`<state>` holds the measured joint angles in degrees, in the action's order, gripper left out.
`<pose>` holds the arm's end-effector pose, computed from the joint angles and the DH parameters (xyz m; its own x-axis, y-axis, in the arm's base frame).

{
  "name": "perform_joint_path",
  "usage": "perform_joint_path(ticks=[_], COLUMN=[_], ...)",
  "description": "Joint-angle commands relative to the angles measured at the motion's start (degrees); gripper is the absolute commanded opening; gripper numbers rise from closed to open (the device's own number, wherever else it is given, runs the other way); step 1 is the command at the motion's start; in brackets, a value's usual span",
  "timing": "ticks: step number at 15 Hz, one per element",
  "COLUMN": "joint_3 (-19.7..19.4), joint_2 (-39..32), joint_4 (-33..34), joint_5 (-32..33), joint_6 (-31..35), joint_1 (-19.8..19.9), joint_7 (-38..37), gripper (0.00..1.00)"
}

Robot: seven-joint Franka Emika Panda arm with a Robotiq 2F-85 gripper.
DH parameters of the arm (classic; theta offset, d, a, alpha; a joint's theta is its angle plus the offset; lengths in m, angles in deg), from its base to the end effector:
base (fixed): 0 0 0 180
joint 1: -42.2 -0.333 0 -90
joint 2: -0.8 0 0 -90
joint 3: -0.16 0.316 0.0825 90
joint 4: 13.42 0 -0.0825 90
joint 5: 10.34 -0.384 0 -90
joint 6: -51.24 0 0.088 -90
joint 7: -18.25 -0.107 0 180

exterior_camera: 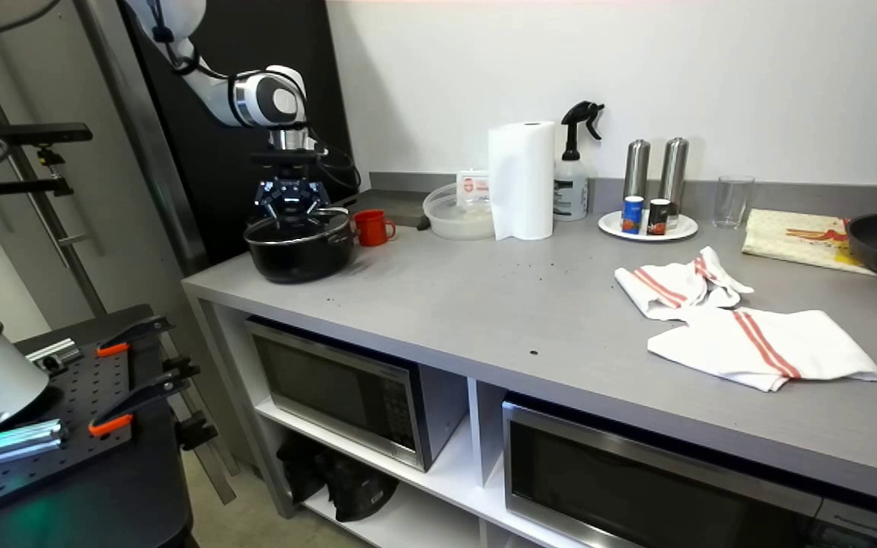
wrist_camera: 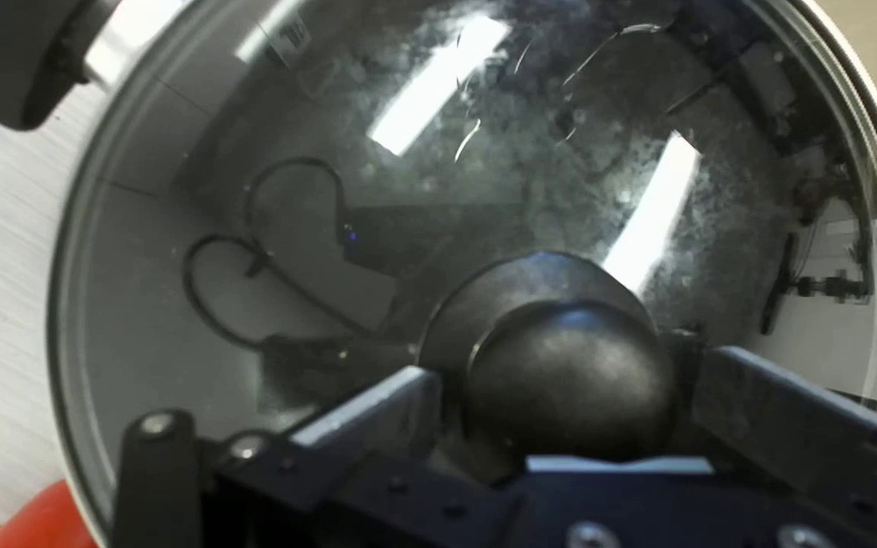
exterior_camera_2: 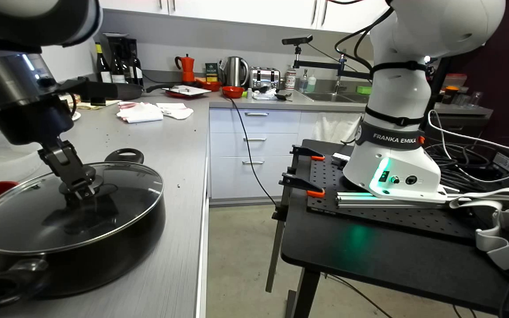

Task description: Put the lid on the pot

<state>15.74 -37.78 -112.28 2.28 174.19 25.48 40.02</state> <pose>0.5557 0.3257 0.1888 0.4822 0.8536 -0.1972 0.8572 -0.5061 -0.0948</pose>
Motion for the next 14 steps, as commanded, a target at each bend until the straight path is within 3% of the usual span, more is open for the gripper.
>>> perform_joint_path(ticks=[1, 14], joint_3=[0.5, 1.2], joint_2=[-0.5, 9.1], joint_4=[-1.2, -5.5], joint_5=[-1.0, -0.4], joint_6=[0.9, -0.5], joint_1=[0.2, -2.0], joint_7=[0.4, -4.0], gripper=[1.0, 1.0])
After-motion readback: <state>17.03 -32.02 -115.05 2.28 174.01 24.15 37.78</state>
